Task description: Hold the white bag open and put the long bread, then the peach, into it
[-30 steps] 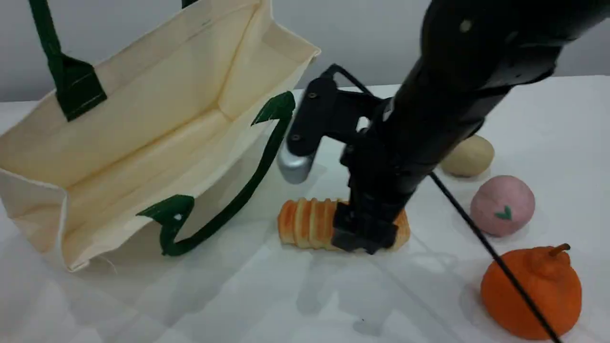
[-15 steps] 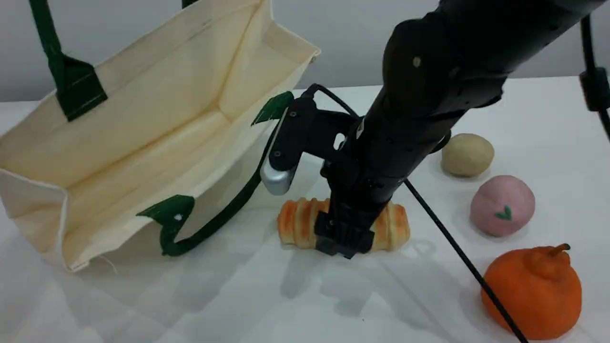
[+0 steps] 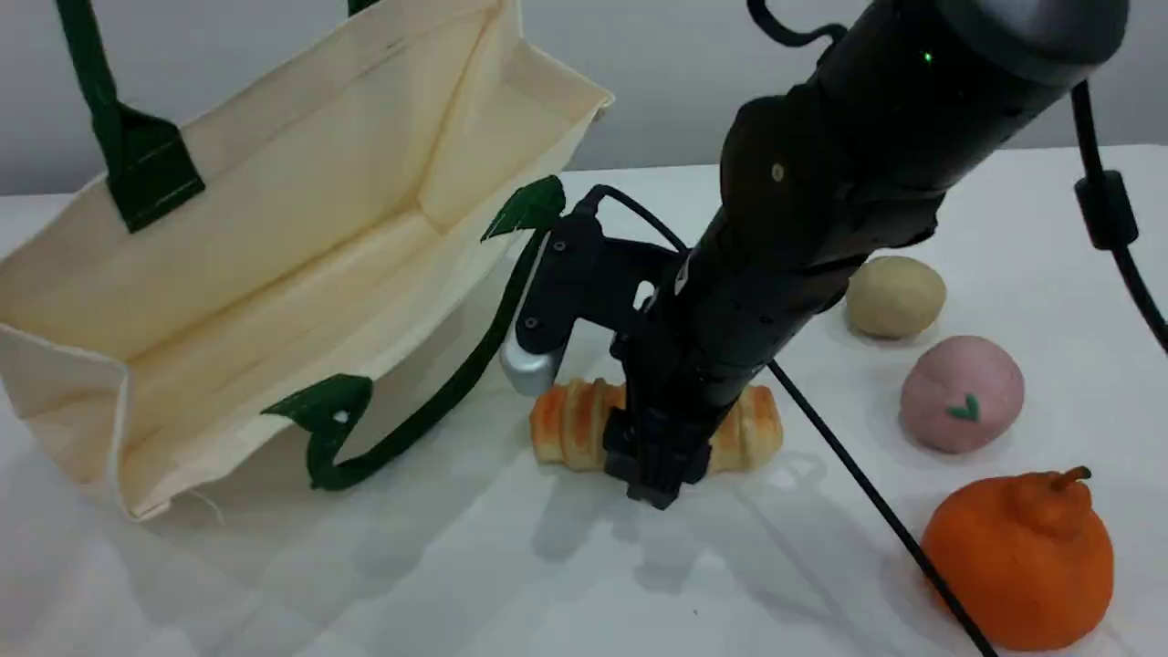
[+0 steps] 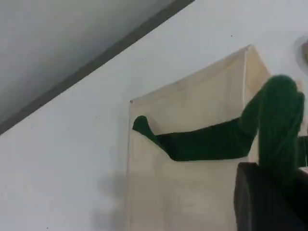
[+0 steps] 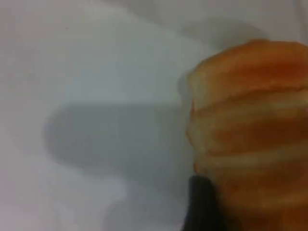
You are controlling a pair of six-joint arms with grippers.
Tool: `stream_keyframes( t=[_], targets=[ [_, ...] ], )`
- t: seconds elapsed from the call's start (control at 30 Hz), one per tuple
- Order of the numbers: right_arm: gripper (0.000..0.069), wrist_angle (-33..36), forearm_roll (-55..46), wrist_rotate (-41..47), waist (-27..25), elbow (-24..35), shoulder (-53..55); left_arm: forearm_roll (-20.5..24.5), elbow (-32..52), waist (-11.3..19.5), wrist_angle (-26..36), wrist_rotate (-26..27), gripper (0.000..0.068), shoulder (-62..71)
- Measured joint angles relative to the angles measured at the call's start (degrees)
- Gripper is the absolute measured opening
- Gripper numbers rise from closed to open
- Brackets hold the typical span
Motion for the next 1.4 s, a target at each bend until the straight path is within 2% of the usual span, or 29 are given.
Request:
stream_keyframes(
  t=[0.23, 0.3, 0.4, 0.6, 0.9, 1.23, 1.4],
  targets=[
    [0.0188, 0.06, 0.00, 1.15, 0.00, 0.00, 0.44, 0.00, 0.00, 0.00, 0.00, -0.05, 0.0098, 0.00],
    [0.0150, 0.31, 0.00, 1.33, 0.00, 0.00, 0.39, 0.00, 0.00, 0.00, 0.00, -0.11, 0.0098, 0.00],
    [0.0145, 2.13, 0.00, 2.92, 0.00, 0.00, -0.25, 0.00, 0.00, 0.00, 0.00, -0.06, 0.0098, 0.00],
    [0.0127, 10.05, 0.00, 6.21, -0.86, 0.11, -3.69, 0.00, 0.00, 0.00, 0.00, -0.06, 0.0098, 0.00],
    [0.0118, 19.30, -1.48, 22.19, -2.89, 0.11, -14.93, 0.06, 0.00, 0.00, 0.00, 1.20, 0.0098, 0.00],
    [0.0106, 33.69, -3.61, 48.02, -2.78, 0.11, -30.50, -0.47, 0.00, 0.00, 0.00, 3.91, 0.0098, 0.00],
    [0.0104, 37.97, 3.87, 50.56, -2.73, 0.11, -38.03, -4.21, 0.00, 0.00, 0.00, 7.64, 0.0098, 0.00]
  ],
)
